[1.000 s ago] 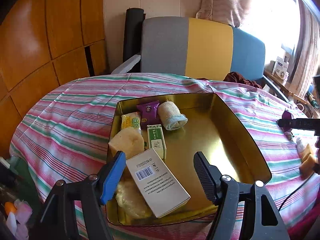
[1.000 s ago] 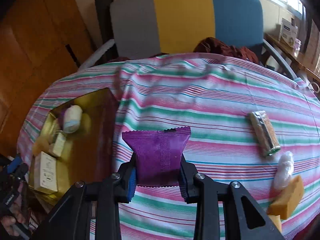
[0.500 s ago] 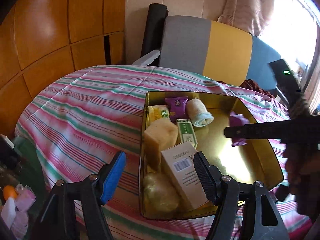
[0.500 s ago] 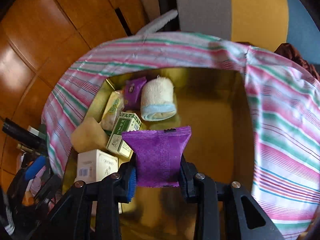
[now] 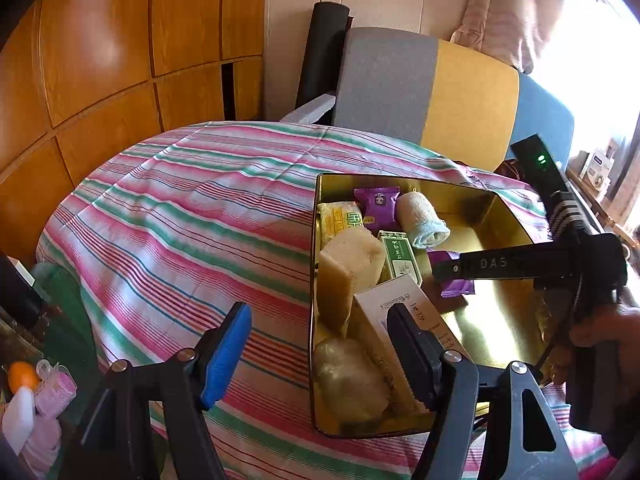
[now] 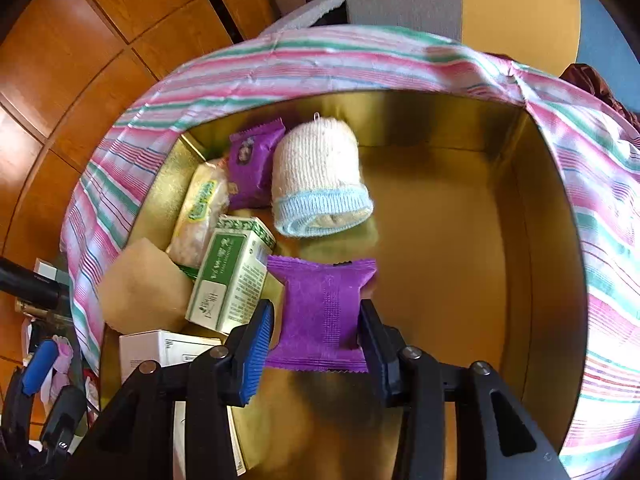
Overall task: Organize objects
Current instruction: 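Carry the purple packet into the gold tray and open the right tool, then lift the open right tool away from the gold tray, then grasp a yellow sponge with the left tool while the right tool approaches the plastic bundle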
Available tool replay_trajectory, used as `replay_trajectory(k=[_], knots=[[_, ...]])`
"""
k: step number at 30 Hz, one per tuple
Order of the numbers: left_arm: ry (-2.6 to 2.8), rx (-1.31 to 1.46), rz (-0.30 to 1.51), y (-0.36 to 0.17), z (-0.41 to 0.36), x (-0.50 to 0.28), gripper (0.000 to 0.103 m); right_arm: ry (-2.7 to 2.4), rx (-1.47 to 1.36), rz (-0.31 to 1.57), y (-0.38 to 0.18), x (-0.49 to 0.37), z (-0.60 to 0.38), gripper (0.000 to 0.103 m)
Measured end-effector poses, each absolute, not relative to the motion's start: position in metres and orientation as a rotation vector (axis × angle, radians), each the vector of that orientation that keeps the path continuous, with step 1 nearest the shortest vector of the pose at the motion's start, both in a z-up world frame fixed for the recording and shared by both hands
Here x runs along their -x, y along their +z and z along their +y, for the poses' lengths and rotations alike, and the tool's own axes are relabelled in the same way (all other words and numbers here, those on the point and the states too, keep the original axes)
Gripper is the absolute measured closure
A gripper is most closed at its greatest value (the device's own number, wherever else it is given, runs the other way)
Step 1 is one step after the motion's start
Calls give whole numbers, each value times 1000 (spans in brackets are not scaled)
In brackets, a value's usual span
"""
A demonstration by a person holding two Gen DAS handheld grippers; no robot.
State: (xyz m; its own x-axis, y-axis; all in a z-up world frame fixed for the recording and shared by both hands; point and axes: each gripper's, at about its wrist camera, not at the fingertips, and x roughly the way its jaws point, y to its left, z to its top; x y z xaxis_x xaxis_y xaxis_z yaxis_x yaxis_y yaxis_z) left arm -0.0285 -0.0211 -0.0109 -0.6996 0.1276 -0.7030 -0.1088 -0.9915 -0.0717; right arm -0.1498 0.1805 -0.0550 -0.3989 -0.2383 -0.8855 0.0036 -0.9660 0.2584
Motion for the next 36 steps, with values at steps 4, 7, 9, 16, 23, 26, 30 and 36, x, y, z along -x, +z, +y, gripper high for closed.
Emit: replay_trajectory(k=[4, 7, 9, 16, 23, 26, 30, 36], knots=[[2785, 1141, -31, -8, -19, 27, 32, -2543, -1558, -336, -38, 136, 188, 59], [2786, 1128, -23, -4, -16, 24, 32, -2586, -1512, -320, -24, 120, 199, 59], [2783, 1121, -14, -2, -14, 23, 32, -2612, -1489, -317, -14, 110, 206, 59], [2766, 1080, 18, 7, -2, 16, 32, -2694, -1468, -303, 2, 64, 249, 59], [2728, 1044, 69, 14, 17, 9, 31, -2838, -1468, -385, 16, 12, 321, 59], [2709, 1029, 96, 17, 28, 8, 31, -2937, -1465, -447, 24, -14, 358, 59], [2674, 1012, 137, 19, 47, 7, 31, -3086, -1462, -541, 32, -55, 407, 59], [2599, 986, 210, 21, 85, 6, 31, -3297, -1443, -812, 30, -111, 477, 59]])
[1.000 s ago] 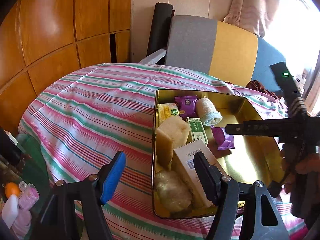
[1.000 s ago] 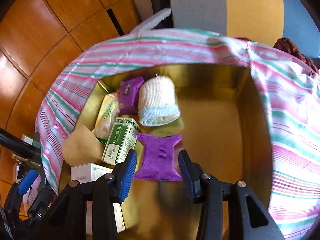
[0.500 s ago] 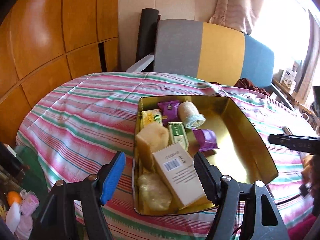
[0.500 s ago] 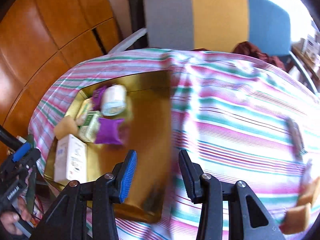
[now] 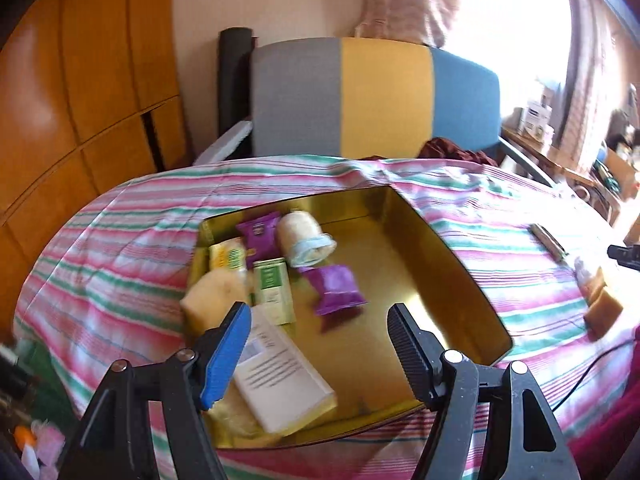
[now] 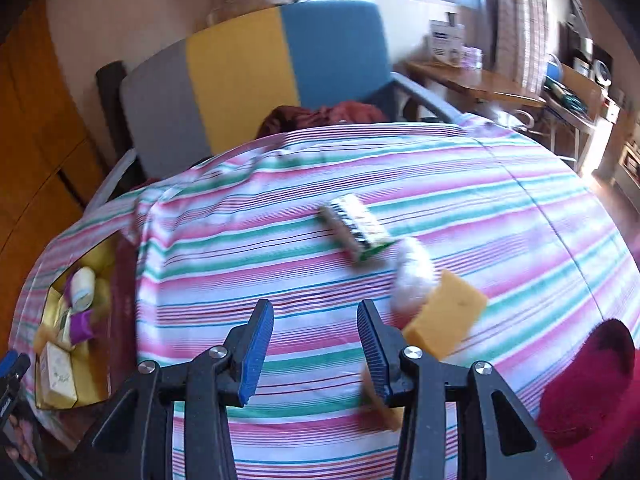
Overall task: Organize objects
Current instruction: 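Grasp a yellow sponge with the left tool while the right tool approaches the plastic bundle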
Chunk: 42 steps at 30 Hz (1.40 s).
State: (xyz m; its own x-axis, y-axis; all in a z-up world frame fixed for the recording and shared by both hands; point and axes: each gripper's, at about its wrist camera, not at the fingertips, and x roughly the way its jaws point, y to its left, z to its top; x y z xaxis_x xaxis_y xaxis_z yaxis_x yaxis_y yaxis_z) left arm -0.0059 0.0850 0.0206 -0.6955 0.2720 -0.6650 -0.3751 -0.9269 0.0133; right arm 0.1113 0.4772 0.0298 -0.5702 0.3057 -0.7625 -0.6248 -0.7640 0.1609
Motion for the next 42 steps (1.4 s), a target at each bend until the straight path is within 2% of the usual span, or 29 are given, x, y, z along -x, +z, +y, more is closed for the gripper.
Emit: replay_trajectory(k=[8, 13, 26, 42], knots=[[2485, 932, 337, 21, 151, 2, 31, 2212, 775, 898, 14, -167, 526, 59], [2414, 916, 392, 18, 191, -1, 31, 2238, 681, 993, 17, -176, 532, 58], [2247, 892, 510, 4, 275, -19, 31, 2248, 634, 1103, 11, -185, 540, 58], [2086, 888, 555, -10, 353, -31, 32, 2247, 516, 1188, 13, -200, 550, 57]])
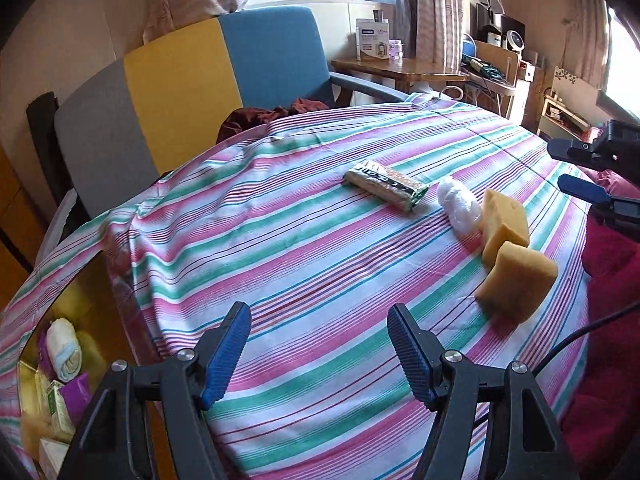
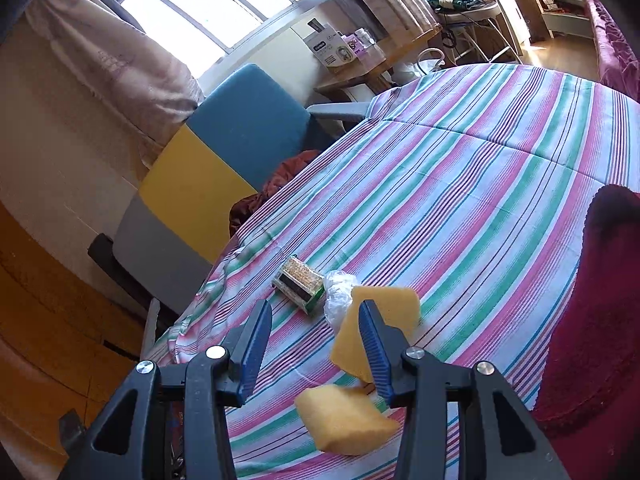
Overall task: Organize objects
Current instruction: 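Grasp a yellow sponge with the left tool while the right tool approaches the plastic bundle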
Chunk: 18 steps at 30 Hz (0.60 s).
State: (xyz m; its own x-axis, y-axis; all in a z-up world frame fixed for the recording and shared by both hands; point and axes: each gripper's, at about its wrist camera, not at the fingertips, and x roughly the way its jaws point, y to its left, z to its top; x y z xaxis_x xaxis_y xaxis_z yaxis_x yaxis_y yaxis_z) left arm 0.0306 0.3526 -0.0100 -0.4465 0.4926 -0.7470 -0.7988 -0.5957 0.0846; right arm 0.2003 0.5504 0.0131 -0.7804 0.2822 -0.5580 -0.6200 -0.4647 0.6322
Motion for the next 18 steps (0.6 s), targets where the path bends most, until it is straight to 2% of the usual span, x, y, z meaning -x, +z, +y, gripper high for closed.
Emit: replay_trajectory(k=[10, 14, 18], knots=[[1894, 905, 505, -17, 413, -51, 35, 2221, 462, 1254, 10, -210, 557, 57], [1767, 948, 391, -13, 429, -61, 35, 2205, 450, 1278, 8, -213, 559, 57], [1652, 866, 362, -3, 434, -82, 31, 2185, 429, 1305, 6, -218, 561, 57]])
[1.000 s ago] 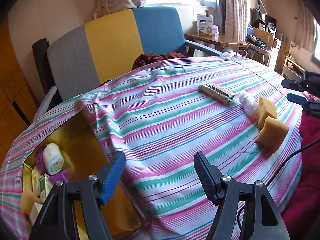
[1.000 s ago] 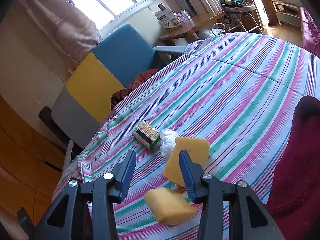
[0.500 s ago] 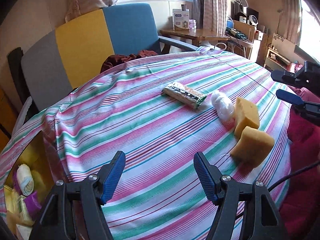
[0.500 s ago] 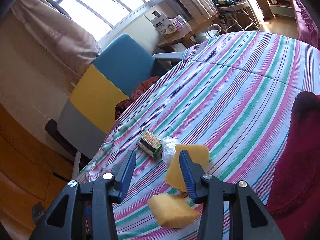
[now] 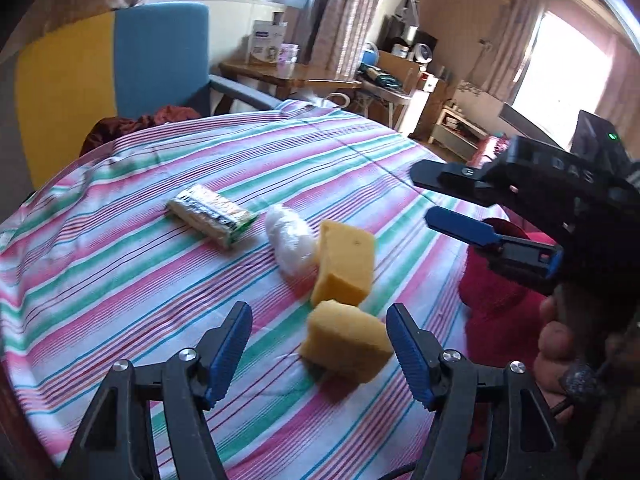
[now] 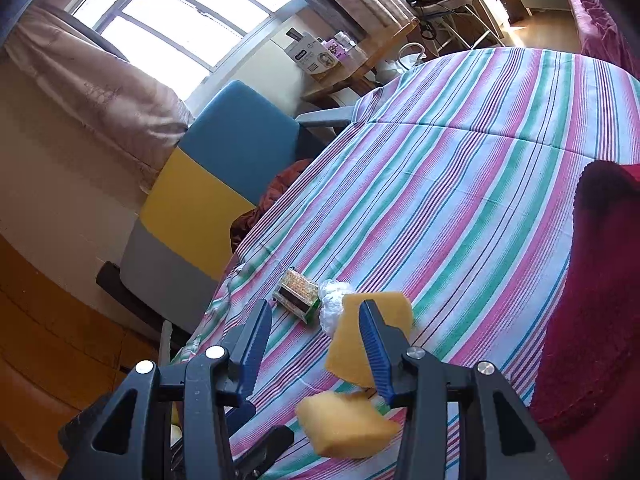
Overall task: Organize objects
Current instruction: 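Grasp a yellow sponge with the left tool while the right tool approaches the plastic bundle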
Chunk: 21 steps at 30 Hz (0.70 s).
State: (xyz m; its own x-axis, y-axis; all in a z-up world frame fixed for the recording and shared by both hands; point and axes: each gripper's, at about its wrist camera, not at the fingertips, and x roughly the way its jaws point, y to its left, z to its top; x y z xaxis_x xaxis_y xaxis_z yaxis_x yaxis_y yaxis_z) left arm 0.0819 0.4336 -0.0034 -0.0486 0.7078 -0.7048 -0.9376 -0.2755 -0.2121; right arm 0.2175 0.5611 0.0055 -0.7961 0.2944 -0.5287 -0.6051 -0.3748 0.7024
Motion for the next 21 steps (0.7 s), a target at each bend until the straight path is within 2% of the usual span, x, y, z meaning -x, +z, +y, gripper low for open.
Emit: replay_trajectory(k=[2, 5, 9, 10, 14, 21], knots=[[1614, 806, 407, -3, 437, -93, 26, 2178, 427, 1310, 5, -219, 561, 56], [1592, 774, 496, -15, 448, -102, 27, 2172, 433, 1301, 5, -218, 561, 46], [1578, 802, 511, -31, 457, -103, 34, 2158, 459, 1298, 2, -216, 562, 46], [1575, 812, 509, -35, 459, -103, 49, 2155, 465, 1299, 2, -215, 562, 46], [1579, 825, 466, -37, 452, -102, 53, 2149, 485, 1318, -2, -214, 563, 46], [1738, 858, 403, -23, 390, -78, 54, 2153, 549, 1294, -3, -205, 561, 46]])
